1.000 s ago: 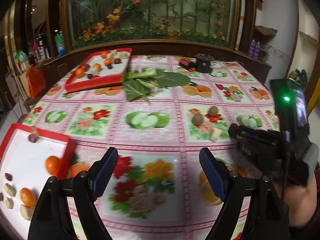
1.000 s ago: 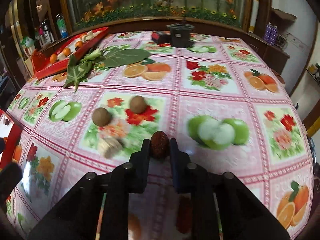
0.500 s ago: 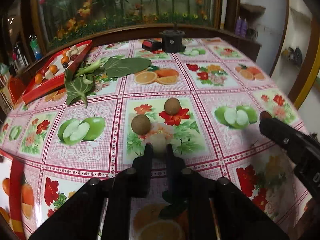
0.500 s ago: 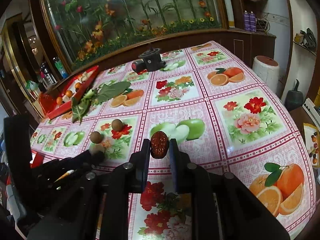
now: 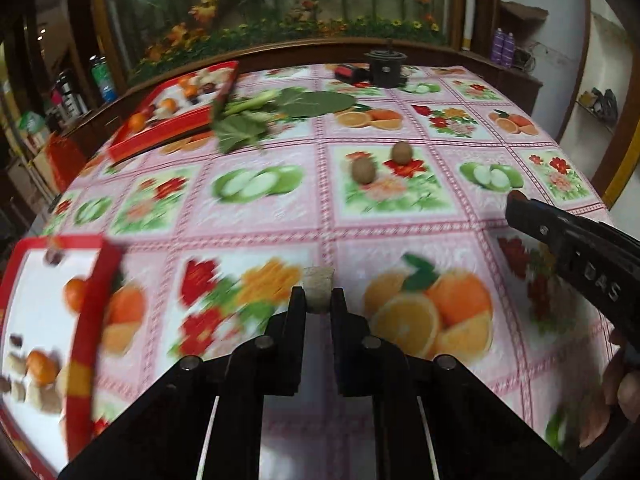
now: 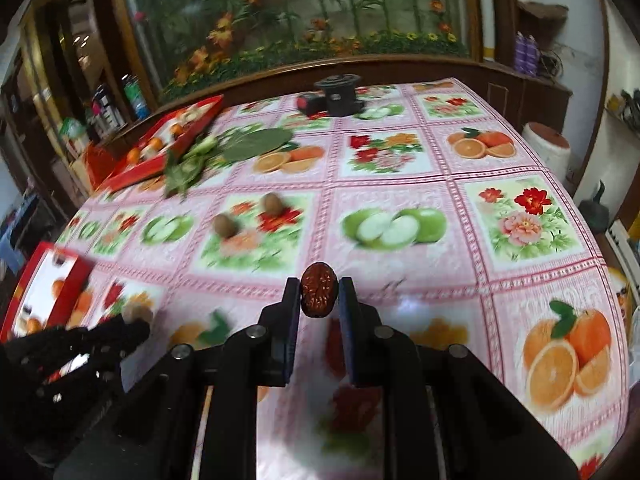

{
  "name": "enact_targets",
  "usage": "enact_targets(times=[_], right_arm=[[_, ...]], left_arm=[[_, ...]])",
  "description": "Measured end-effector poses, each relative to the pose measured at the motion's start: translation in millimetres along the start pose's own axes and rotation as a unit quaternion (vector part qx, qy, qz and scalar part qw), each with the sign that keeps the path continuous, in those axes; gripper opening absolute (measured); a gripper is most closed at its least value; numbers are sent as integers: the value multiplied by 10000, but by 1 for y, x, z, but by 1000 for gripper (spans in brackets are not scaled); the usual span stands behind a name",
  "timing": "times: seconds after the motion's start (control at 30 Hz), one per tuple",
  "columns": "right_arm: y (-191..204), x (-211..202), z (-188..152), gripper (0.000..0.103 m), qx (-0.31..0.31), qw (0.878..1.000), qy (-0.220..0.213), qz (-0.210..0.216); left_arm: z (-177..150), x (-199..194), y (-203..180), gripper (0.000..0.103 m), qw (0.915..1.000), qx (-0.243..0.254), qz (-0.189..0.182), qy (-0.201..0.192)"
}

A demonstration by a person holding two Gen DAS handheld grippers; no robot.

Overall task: Organize fruits
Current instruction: 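Carry the red date and the beige cake over the white tray with both tools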

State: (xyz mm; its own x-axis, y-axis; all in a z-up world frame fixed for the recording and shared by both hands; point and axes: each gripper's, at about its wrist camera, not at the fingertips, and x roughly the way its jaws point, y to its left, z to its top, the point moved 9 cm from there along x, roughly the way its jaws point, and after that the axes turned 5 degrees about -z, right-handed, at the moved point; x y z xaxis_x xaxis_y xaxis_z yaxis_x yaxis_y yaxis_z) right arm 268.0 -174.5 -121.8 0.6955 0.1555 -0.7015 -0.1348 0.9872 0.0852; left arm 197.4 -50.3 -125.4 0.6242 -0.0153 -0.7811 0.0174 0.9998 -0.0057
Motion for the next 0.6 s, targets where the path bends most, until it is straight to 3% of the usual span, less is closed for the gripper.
enact_targets(times=[0.33, 0.6], right_arm=[[54, -79, -47, 21, -277, 9993, -202, 123], [91, -122, -62, 21, -285, 9977, -469, 406]], left_arm=[[-39, -49, 30, 10, 9997, -225, -92, -97], [-60, -82, 69, 10, 9981, -539, -133, -263]])
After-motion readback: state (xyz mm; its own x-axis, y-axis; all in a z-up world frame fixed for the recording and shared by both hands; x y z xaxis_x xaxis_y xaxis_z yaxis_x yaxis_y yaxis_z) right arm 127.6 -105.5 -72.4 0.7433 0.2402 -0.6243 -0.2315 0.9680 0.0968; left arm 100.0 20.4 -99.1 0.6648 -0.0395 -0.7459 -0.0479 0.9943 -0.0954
